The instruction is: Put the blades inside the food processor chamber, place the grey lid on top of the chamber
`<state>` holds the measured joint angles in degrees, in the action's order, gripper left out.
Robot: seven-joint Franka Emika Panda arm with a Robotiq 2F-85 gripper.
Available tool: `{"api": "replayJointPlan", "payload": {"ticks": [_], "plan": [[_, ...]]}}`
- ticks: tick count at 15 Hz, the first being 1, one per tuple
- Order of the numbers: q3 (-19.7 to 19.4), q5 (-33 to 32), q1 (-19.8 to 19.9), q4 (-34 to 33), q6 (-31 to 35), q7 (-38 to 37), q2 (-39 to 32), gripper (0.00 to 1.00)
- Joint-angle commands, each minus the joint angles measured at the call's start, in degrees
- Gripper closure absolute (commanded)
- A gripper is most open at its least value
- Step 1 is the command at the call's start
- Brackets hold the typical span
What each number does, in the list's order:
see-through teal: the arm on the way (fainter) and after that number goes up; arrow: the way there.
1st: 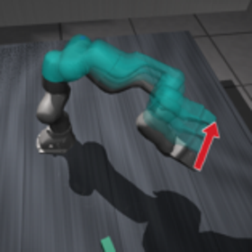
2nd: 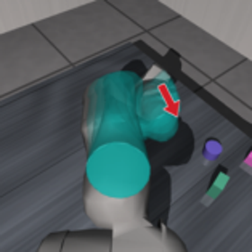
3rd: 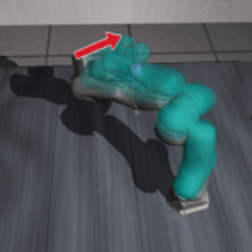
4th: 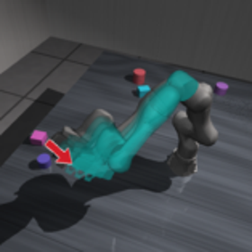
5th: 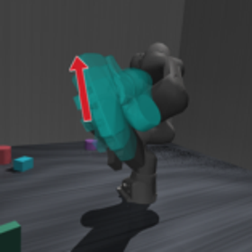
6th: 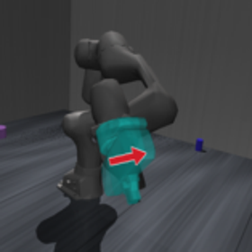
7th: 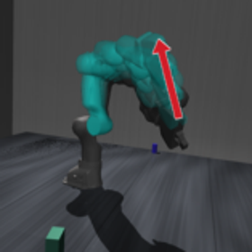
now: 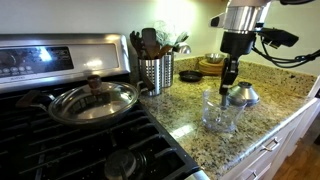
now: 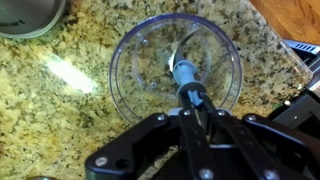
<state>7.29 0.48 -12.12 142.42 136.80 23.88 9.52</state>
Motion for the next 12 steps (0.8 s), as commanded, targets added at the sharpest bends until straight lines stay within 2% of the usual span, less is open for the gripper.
{"api": "replayJointPlan", "payload": {"ticks": [1,12], "plan": [[-0.36,1.03,0.04,-0.54,0.96,1.72,-1.80,0.91],[-0.50,-0.31,1.35,0.36,5.11,1.45,-4.62,0.91]]}}
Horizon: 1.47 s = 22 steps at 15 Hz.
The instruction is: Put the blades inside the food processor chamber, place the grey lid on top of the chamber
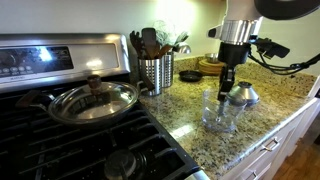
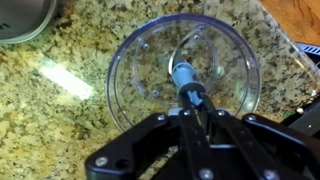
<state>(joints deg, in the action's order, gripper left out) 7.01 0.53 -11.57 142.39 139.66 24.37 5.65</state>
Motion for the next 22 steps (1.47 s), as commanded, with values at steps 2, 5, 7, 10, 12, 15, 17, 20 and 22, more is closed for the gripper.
{"api": "replayJointPlan", "payload": {"ticks": [2,5,7,10,12,15,17,20,22], "plan": [[-0.16,-1.39,1.26,0.64,3.24,0.53,-1.07,0.91],[-0.22,-2.87,1.88,0.78,5.42,0.20,-1.79,0.91],[-0.26,-3.01,2.19,0.76,6.70,0.28,-2.55,0.91],[-0.29,-2.79,2.31,0.66,6.71,0.23,-3.23,0.91],[-0.31,-2.52,2.34,0.77,6.48,0.39,-3.29,0.91],[-0.23,-2.56,2.25,1.35,6.06,0.64,-3.22,0.91],[-0.25,-2.55,2.25,1.72,5.55,0.90,-3.01,0.63],[-0.34,-2.70,2.46,2.01,5.14,0.69,-2.24,0.50],[-0.30,-2.69,2.56,2.36,4.84,0.55,-1.52,0.37]]}}
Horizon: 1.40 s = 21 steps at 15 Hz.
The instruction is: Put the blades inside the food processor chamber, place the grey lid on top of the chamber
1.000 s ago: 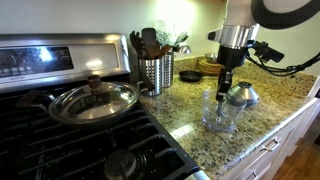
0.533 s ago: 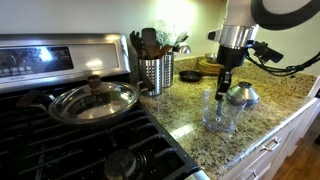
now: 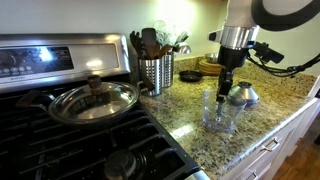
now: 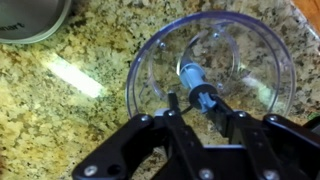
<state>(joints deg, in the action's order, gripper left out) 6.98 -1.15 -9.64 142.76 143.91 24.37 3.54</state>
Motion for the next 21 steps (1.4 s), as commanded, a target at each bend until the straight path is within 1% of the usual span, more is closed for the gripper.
{"api": "replayJointPlan", "payload": {"ticks": [1,5,6,7,8,9,10,12,13,17,21], "plan": [[-0.24,-0.83,0.64,2.16,0.34,0.45,0.95,0.30],[-0.28,-0.95,0.75,2.76,0.14,0.15,0.96,0.04],[-0.30,-1.02,0.79,2.92,0.18,0.15,0.86,0.13],[-0.34,-0.91,0.81,3.01,0.11,0.21,0.82,0.14],[-0.37,-0.94,0.83,3.12,0.06,0.15,0.86,0.02],[-0.41,-0.97,0.86,3.21,-0.01,0.13,1.09,0.03],[-0.42,-0.98,0.89,3.21,-0.18,0.04,1.32,0.00],[-0.32,-1.76,1.05,3.10,-1.16,-0.95,2.35,0.00],[-0.24,-2.44,1.14,2.92,-2.10,-1.75,3.12,0.00],[-0.48,-1.90,1.22,2.21,-5.07,-2.39,6.28,0.00],[-1.69,-2.74,2.59,1.22,-4.91,-5.76,9.01,0.00]]}}
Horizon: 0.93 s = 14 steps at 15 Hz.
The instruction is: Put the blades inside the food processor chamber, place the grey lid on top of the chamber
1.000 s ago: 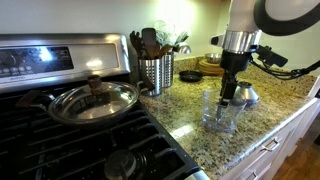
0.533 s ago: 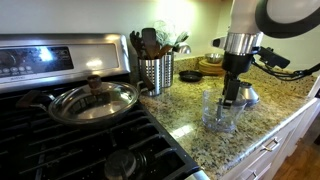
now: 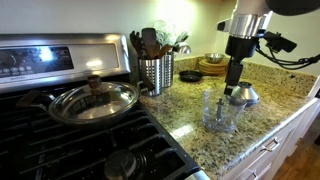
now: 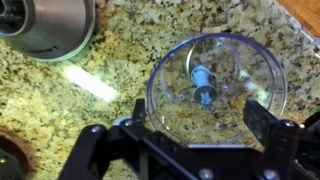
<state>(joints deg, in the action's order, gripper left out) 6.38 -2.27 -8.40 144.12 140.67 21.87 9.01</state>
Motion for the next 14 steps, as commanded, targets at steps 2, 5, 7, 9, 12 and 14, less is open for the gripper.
{"api": "replayJointPlan", "payload": {"ticks": [2,5,7,9,12,14], "plan": [[-2.00,-2.92,3.04,-0.94,-1.41,-5.84,3.71,0.00],[-3.82,-4.80,5.93,-2.14,-0.82,-9.04,2.54,0.00],[-5.01,-5.76,7.70,-2.80,-0.59,-10.84,1.44,0.00],[-6.12,-5.38,8.67,-2.97,-0.29,-11.10,0.68,0.00],[-6.57,-4.34,8.17,-1.88,-0.10,-9.08,1.34,0.00],[-6.49,-4.33,8.05,-1.88,-0.09,-9.07,1.18,0.00]]}}
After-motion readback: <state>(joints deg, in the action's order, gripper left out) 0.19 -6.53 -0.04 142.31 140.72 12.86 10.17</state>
